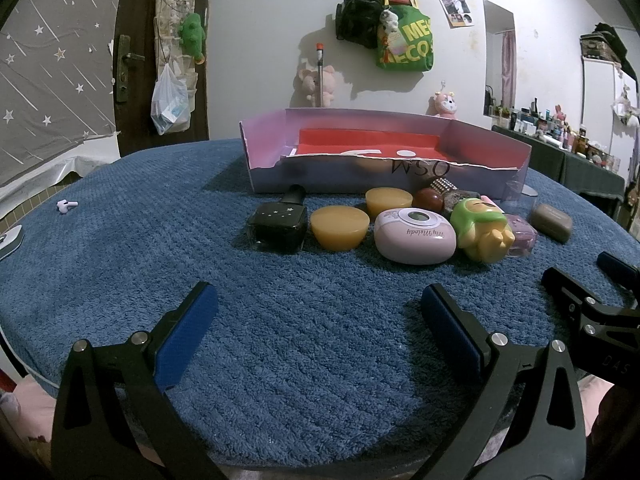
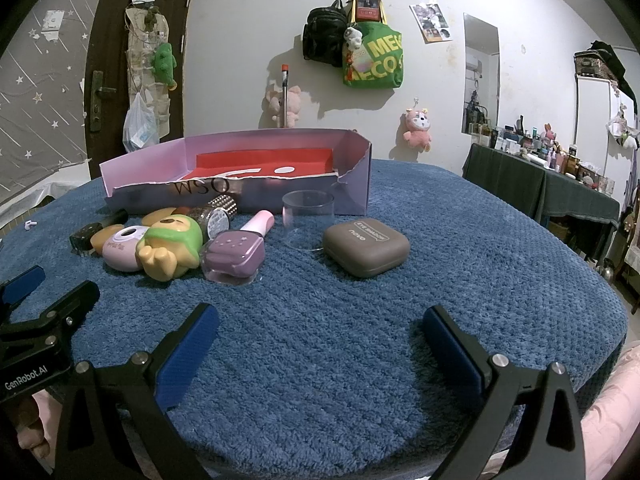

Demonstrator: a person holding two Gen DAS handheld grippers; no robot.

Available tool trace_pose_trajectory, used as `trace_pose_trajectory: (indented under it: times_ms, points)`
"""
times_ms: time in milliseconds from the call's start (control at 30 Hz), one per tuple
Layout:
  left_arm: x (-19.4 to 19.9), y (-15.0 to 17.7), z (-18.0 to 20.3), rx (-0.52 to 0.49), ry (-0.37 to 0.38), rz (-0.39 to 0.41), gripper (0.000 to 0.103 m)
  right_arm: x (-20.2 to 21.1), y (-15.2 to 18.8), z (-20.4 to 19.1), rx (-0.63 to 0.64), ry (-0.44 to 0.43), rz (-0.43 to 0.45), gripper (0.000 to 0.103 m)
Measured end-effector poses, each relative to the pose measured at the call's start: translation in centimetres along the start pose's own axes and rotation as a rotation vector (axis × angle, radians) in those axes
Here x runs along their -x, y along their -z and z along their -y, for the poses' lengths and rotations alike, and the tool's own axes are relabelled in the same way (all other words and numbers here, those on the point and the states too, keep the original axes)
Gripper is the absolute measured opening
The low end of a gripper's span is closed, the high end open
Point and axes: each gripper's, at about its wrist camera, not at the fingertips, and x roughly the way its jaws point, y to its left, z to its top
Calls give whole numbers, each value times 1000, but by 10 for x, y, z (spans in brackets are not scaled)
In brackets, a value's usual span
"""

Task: Organize rigid objects

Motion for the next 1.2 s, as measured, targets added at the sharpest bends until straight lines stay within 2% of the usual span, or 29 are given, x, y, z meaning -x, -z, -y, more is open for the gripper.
trace_pose_trajectory:
  times_ms: [467,700,867,1067,1200]
  points:
    - [-1,-2,-1,-9,17,-17,103,1,3,0,-4,2,-5,103]
    - [-1,-21,-11,0,35,-42,103,-2,-8,0,-5,-10,-40,103]
    - [-1,-43,-26,-16,9,-35,103,2,-25,4,6,3,-21,103]
    - [-14,-62,-41,-44,13,-105,103,-8,-50,18,5,43,-41,103]
    - [-26,-69,-50,-53,53,-179,103,-24,-60,33,-20,34,-111,103]
